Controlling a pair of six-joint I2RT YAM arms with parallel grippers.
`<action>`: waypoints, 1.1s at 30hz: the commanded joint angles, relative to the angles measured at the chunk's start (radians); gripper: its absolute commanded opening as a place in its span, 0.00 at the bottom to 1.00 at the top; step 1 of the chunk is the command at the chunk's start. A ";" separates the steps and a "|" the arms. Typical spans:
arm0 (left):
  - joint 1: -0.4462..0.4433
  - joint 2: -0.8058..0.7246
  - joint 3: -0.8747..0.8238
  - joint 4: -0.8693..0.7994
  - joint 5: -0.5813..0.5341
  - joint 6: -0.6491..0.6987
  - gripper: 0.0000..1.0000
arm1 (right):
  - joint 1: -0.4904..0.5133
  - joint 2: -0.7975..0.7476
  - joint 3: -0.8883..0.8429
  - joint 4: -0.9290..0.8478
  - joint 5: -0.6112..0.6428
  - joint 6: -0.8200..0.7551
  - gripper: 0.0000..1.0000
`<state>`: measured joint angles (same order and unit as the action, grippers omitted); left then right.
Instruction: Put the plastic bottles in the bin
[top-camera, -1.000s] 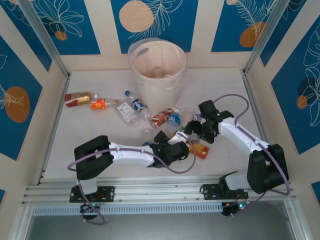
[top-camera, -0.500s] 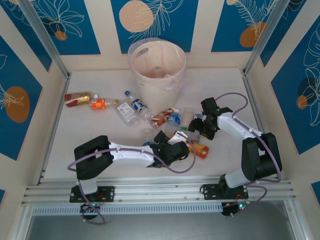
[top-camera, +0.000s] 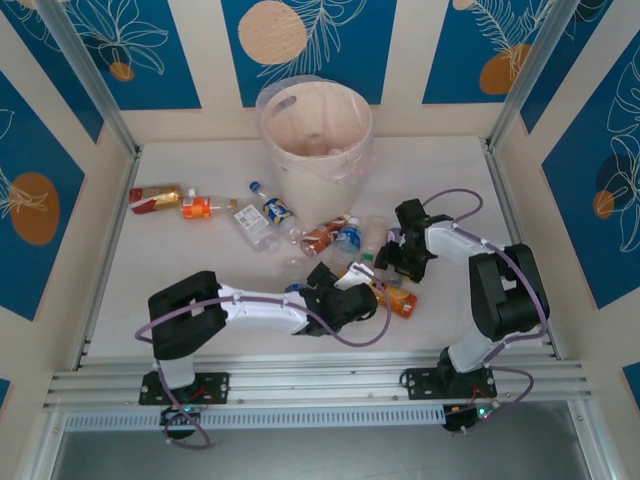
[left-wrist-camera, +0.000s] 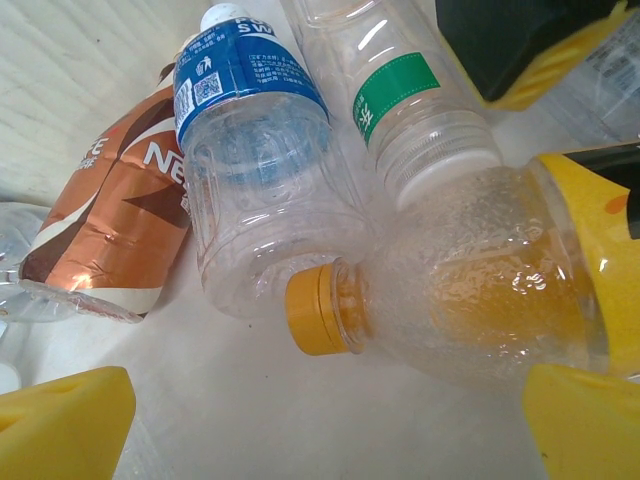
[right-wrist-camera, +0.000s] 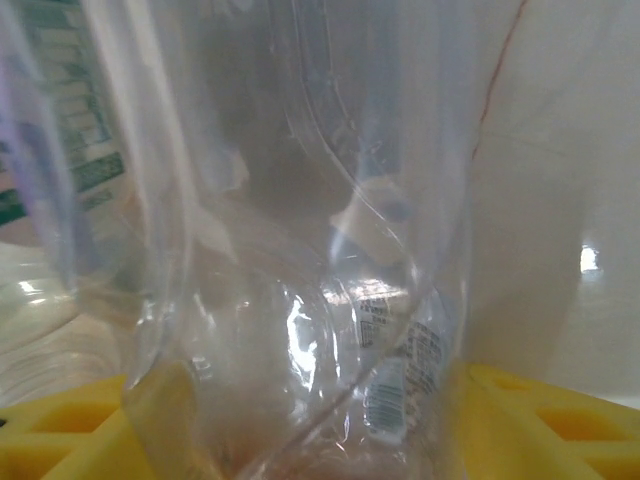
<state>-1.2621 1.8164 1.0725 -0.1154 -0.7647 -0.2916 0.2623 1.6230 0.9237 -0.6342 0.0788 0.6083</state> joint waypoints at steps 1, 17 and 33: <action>0.009 -0.007 -0.013 -0.018 -0.024 -0.028 0.99 | 0.011 0.008 0.027 0.004 0.021 -0.007 0.64; 0.007 -0.013 -0.023 -0.022 -0.033 -0.036 0.99 | 0.015 -0.196 0.231 -0.232 0.191 -0.058 0.43; -0.004 -0.005 -0.024 -0.037 -0.027 -0.038 0.99 | 0.138 -0.013 0.916 -0.237 0.090 -0.159 0.43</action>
<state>-1.2625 1.8164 1.0573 -0.1261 -0.7719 -0.3138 0.3809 1.5322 1.7550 -0.8742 0.2138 0.4797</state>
